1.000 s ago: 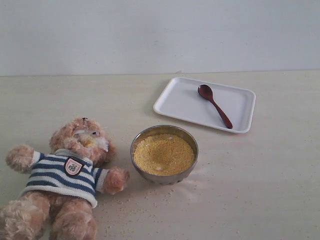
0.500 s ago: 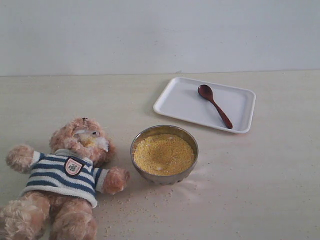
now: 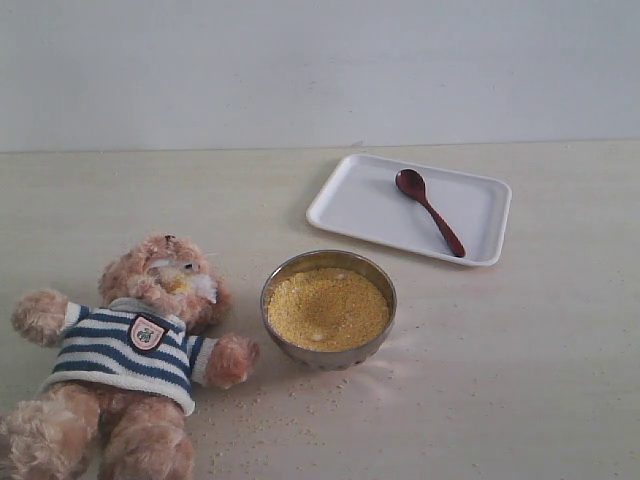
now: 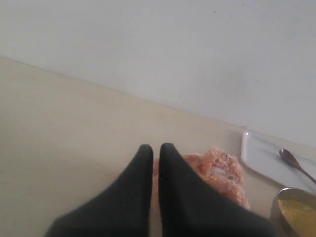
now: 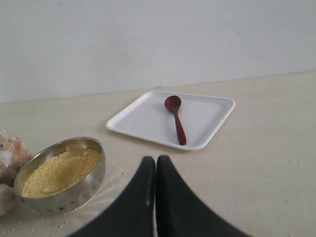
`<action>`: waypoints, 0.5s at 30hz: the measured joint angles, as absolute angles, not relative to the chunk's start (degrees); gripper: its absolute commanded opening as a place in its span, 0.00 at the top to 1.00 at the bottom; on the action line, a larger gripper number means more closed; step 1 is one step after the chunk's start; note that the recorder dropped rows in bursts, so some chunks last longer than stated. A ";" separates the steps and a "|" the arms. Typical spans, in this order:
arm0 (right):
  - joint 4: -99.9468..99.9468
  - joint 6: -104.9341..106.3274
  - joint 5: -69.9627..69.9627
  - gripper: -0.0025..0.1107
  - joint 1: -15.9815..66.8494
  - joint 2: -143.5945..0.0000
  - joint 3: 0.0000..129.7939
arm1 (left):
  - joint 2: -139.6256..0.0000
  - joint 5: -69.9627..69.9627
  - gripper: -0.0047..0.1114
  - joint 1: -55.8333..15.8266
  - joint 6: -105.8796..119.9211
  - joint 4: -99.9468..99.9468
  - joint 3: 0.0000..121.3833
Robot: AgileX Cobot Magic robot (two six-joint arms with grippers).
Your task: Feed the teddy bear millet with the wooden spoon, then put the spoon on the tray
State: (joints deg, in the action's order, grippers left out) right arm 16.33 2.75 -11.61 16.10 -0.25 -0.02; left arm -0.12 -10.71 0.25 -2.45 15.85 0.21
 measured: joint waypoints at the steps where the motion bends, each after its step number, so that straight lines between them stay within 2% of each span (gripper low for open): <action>1: 16.33 2.75 -11.61 0.98 16.10 -0.25 -0.02 | -0.12 -10.71 0.92 0.25 -1.34 15.85 0.21; 15: 16.33 2.75 -11.61 0.98 16.10 -0.25 -0.02 | -0.12 -11.97 0.92 0.25 0.73 15.85 0.21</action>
